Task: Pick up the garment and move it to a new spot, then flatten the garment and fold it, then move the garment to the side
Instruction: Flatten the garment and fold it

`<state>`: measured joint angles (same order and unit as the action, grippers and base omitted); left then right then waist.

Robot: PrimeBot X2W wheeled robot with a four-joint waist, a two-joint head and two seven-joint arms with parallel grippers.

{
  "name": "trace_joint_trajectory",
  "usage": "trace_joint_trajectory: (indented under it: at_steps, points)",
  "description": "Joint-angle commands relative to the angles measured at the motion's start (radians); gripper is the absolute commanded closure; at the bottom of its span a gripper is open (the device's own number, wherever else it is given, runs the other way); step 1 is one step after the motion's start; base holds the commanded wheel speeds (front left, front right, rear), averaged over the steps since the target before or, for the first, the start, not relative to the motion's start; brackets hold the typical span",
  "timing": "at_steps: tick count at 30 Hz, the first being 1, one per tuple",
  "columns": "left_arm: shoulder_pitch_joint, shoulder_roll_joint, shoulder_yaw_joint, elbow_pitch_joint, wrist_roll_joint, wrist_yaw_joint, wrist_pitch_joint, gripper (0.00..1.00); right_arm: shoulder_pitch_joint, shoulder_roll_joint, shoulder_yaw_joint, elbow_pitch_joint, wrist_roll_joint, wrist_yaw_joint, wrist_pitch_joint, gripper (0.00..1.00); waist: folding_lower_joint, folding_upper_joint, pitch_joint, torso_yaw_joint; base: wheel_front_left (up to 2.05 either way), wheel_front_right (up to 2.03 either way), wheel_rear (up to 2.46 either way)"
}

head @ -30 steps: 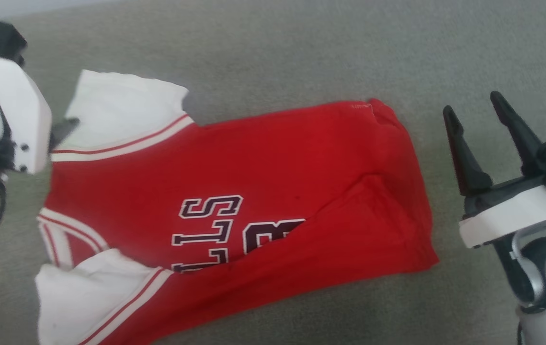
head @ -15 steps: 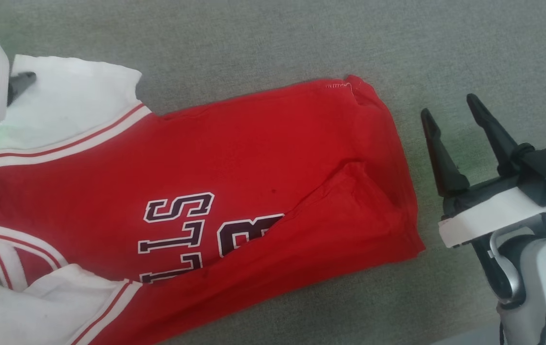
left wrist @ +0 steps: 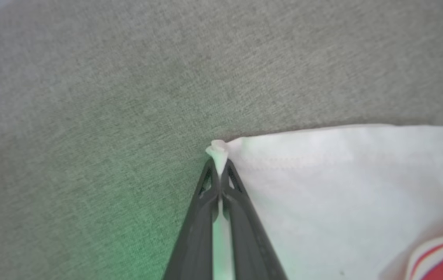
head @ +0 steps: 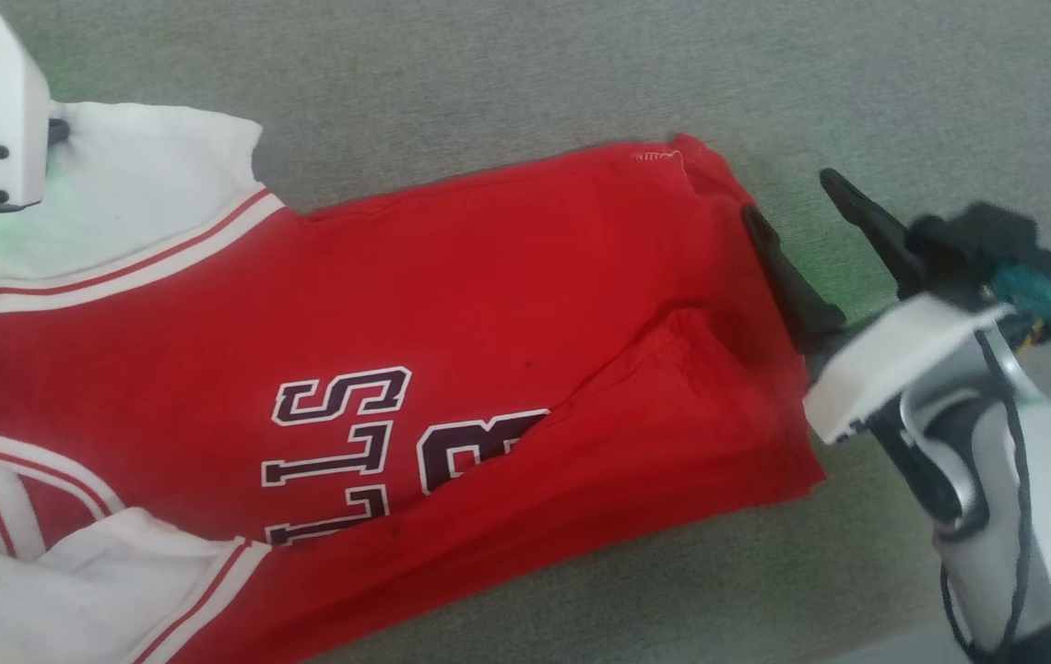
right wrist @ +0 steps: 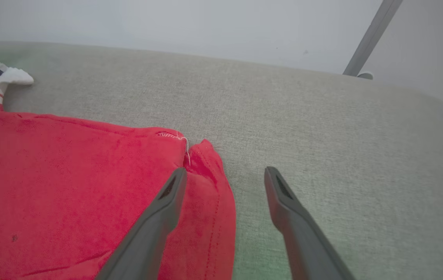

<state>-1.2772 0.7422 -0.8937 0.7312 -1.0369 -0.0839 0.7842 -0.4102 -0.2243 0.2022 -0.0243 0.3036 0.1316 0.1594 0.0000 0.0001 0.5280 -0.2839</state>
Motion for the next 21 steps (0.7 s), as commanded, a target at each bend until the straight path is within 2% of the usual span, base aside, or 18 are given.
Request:
trace_joint_trajectory:
  at_steps: [1, 6, 7, 17, 18, 19, 21]
  points:
    - [0.045, -0.022, -0.034, 0.031, 0.003, -0.007, 0.014, 1.0, -0.043, -0.011, 0.018, 0.024, 0.025, -0.002, 0.045, 0.0, 0.0, -0.0001, 0.001, 0.009, 0.0, 0.0, 0.0]
    - [0.026, -0.052, -0.042, 0.043, 0.01, -0.02, 0.002, 1.0, -0.169, -0.037, 0.07, 0.115, 0.059, -0.002, 0.179, 0.0, 0.0, -0.0001, 0.004, 0.031, 0.0, 0.0, 0.0]
    - [0.026, -0.052, -0.042, 0.043, 0.01, -0.02, 0.002, 1.0, -0.169, -0.037, 0.07, 0.115, 0.059, -0.002, 0.179, 0.0, 0.0, -0.0001, 0.004, 0.031, 0.0, 0.0, 0.0]
    - [-0.006, -0.098, -0.053, 0.067, 0.009, -0.038, -0.029, 1.0, -0.383, -0.04, 0.193, 0.36, 0.168, -0.002, 0.506, 0.0, 0.0, -0.0001, 0.003, 0.068, 0.0, 0.0, 0.0]
    - [-0.008, -0.102, -0.052, 0.069, 0.006, -0.039, -0.036, 1.0, -0.393, -0.042, 0.206, 0.377, 0.182, -0.002, 0.53, 0.21, 0.0, -0.0001, 0.002, 0.072, 0.0, 0.0, 0.0]
    - [-0.009, -0.108, -0.051, 0.07, 0.004, -0.038, -0.044, 1.0, -0.403, -0.047, 0.215, 0.392, 0.189, -0.002, 0.547, 1.0, 0.0, -0.0001, 0.0, 0.076, 0.0, 0.0, 0.0]
    - [-0.011, -0.115, -0.046, 0.071, -0.002, -0.041, -0.062, 1.0, -0.423, -0.06, 0.225, 0.416, 0.195, -0.002, 0.57, 1.0, 0.0, -0.0001, -0.006, 0.086, 0.0, 0.0, 0.0]
